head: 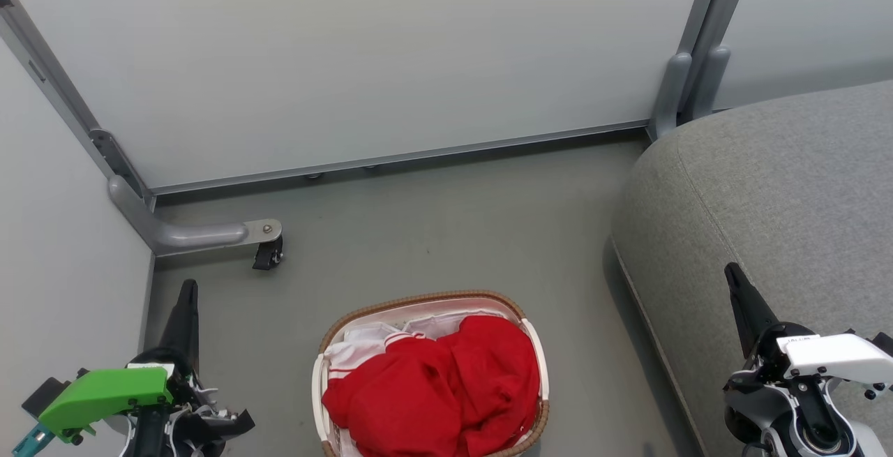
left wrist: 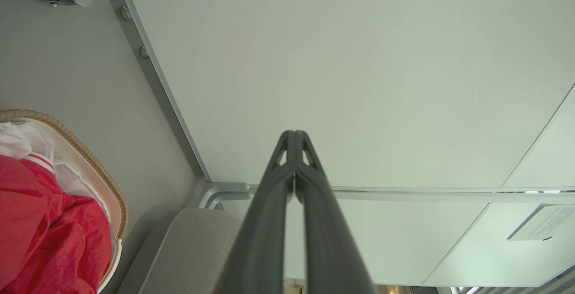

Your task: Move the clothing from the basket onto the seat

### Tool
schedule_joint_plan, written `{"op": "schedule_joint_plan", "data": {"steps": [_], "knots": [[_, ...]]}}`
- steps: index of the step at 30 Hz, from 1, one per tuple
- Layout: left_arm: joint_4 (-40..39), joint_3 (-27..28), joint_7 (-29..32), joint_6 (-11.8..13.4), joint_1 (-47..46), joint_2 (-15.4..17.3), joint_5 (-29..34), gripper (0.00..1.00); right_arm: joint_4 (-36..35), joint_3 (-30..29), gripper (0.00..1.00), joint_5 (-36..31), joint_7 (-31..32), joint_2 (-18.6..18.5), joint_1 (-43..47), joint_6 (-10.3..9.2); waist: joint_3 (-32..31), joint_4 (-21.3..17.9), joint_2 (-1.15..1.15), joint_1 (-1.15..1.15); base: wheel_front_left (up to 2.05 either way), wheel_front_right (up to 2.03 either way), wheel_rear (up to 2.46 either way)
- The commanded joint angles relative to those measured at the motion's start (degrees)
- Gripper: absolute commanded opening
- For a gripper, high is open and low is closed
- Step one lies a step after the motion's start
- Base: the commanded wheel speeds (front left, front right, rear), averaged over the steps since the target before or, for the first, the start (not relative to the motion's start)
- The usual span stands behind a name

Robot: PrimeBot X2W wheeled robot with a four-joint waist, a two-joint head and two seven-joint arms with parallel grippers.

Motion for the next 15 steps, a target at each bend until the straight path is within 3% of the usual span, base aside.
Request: {"op": "schedule_joint_plan", "data": {"steps": [1, 15], "knots": [[-0.07, 0.11, 0.17, -0.37, -0.59, 0.4, -0.18, 0.0, -0.16, -0.09, 0.0, 0.18, 0.02, -0.36, 0.65, 0.0, 0.0, 0.0, 0.0, 0.0, 0.0, 0.0, 0.0], [-0.07, 0.11, 0.17, -0.37, -0.59, 0.4, -0.18, 0.0, -0.16, -0.09, 0.0, 0.18, 0.02, -0.36, 0.65, 0.0, 0.0, 0.0, 0.0, 0.0, 0.0, 0.0, 0.0]]}}
